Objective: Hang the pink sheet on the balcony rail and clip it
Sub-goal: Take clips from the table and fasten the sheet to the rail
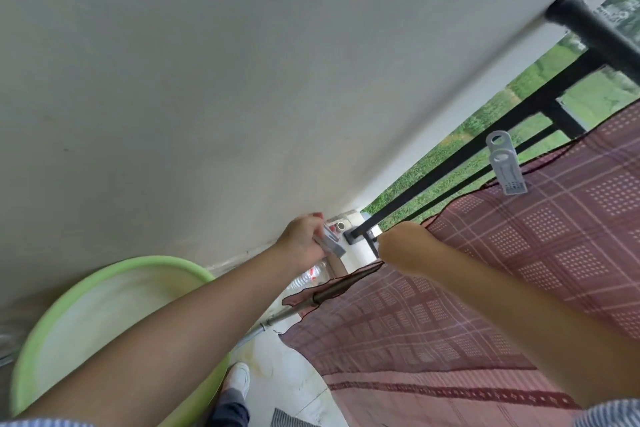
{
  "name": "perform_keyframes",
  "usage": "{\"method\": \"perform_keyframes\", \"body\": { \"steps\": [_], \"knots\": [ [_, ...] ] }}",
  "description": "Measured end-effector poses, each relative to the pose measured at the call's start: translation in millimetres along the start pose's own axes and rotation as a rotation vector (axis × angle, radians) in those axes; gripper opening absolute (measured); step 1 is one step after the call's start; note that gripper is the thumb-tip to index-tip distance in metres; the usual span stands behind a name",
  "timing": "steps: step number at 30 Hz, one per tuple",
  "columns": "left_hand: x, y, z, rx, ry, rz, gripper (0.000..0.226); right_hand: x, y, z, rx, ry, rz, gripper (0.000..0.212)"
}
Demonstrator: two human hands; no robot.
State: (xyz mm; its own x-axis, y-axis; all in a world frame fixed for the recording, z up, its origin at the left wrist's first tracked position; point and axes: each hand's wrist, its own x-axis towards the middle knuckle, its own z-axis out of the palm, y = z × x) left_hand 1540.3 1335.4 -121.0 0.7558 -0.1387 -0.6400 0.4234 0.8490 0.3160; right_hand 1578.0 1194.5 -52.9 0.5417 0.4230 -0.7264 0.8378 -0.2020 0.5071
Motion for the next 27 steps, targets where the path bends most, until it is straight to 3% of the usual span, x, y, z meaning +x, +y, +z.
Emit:
{"method": "perform_keyframes", "body": {
  "steps": [4, 6, 9, 15, 19, 24, 27],
  "knots": [
    [6, -15, -5, 0.070, -0.078, -0.015, 0.033, 8, -4, 4, -0.033, -0.036, -0.049, 0.025],
    [10, -20, -12, 0.225, -0.124, -0.011, 0.027, 12, -6, 7, -0.026, -0.012, -0.062, 0.024],
    [25, -30, -32, 0.529, -0.050, 0.068, 0.023, 15, -6, 10, 0.015, 0.029, -0.086, 0.024],
    [34, -41, -49, 0.806, 0.051, 0.275, 0.041, 18, 0, 10, 0.020, 0.033, -0.131, 0.027],
    [37, -49, -47, 1.022, 0.023, 0.399, 0.036, 21, 2, 12, 0.018, -0.010, -0.120, 0.027],
    [44, -56, -47, 1.090, 0.037, 0.466, 0.027, 21, 6, 11, 0.095, 0.016, -0.195, 0.043],
    [45, -58, -48, 1.094, 0.019, 0.456, 0.025, 19, 4, 7, 0.021, -0.005, -0.221, 0.032]
  ]
}}
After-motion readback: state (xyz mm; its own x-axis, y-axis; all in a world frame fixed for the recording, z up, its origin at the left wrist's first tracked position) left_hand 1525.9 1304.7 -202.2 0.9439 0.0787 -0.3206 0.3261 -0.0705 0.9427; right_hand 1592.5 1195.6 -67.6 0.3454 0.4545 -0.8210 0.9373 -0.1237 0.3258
